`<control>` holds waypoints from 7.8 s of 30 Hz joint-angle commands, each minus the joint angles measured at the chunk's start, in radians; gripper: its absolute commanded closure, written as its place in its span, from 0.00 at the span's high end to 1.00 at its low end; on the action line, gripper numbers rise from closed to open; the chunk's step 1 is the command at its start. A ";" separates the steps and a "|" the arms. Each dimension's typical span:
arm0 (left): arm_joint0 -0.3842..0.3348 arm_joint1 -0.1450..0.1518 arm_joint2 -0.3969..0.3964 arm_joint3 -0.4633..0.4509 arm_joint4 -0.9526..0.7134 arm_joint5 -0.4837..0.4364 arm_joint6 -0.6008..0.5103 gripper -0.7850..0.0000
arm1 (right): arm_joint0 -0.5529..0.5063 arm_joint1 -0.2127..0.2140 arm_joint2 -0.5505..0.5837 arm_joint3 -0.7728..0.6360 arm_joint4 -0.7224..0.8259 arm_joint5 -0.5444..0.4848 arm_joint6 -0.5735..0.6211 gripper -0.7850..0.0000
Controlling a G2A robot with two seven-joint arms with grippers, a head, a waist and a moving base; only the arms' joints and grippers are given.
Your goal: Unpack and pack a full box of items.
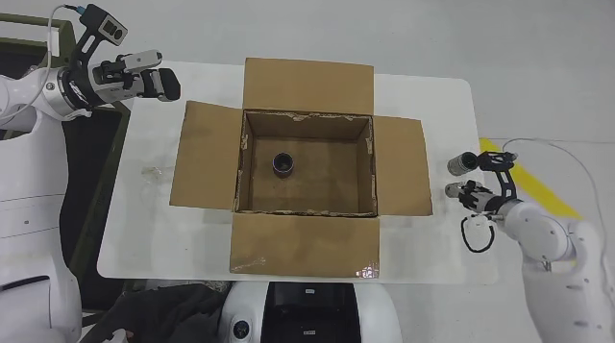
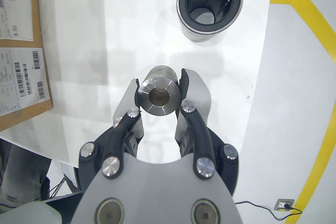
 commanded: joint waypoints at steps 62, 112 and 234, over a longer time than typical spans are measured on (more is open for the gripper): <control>0.000 0.000 0.000 0.000 0.000 0.000 0.000 1.00 | -0.079 0.033 -0.012 -0.316 -0.012 0.140 -0.025 0.89; 0.000 0.000 0.000 0.000 0.000 0.000 0.000 1.00 | 0.720 -0.118 -1.000 0.050 0.028 0.016 0.043 0.95; 0.000 0.000 0.000 0.000 0.000 0.000 0.000 1.00 | -0.434 -0.051 0.020 -0.634 -0.027 -0.123 -0.394 0.00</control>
